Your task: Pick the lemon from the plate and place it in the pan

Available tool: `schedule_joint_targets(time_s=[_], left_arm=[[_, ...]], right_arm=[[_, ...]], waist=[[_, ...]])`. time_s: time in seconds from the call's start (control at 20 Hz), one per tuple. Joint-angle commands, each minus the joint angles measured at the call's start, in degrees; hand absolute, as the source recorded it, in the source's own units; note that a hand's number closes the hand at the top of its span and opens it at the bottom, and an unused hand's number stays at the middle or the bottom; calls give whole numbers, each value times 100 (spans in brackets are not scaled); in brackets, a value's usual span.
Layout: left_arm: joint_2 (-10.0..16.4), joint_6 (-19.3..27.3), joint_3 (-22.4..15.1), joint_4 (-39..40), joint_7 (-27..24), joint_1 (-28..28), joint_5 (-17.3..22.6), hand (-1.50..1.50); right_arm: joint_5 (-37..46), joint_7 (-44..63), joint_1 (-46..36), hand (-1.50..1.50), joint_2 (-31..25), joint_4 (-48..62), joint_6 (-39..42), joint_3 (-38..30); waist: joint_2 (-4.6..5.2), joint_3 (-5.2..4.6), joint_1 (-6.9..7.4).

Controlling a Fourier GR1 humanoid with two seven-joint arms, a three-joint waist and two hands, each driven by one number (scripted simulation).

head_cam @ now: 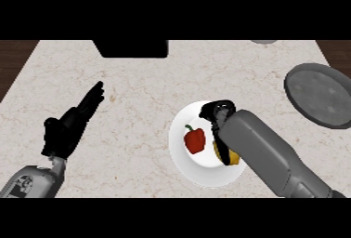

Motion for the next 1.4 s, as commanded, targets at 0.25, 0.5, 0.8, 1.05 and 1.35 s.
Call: schedule_joint_targets(time_s=[0.25, 0.5, 0.8, 1.05, 1.35], left_arm=[[-128, -199, 278, -304, 312, 178, -204, 0], [-239, -384, 458, -512, 449, 180, -284, 0], [-608, -314, 386, -432, 239, 312, -769, 0], [-460, -610, 650, -479, 463, 202, -539, 0], [-635, -500, 627, -522, 502, 247, -688, 0]], right_arm=[[584, 406, 643, -150, -53, -688, 354, -49], [1216, 63, 819, -150, 146, -391, 11, -57], [1645, -164, 1296, -150, 117, -602, 54, -109], [1670, -987, 922, 150, 168, -8, 336, -77], [1898, -1529, 1496, 150, -312, -484, 398, 227]], waist=[[-9, 2, -32], [4, 3, 8], [2, 3, 2], [17, 5, 60], [4, 5, 3]])
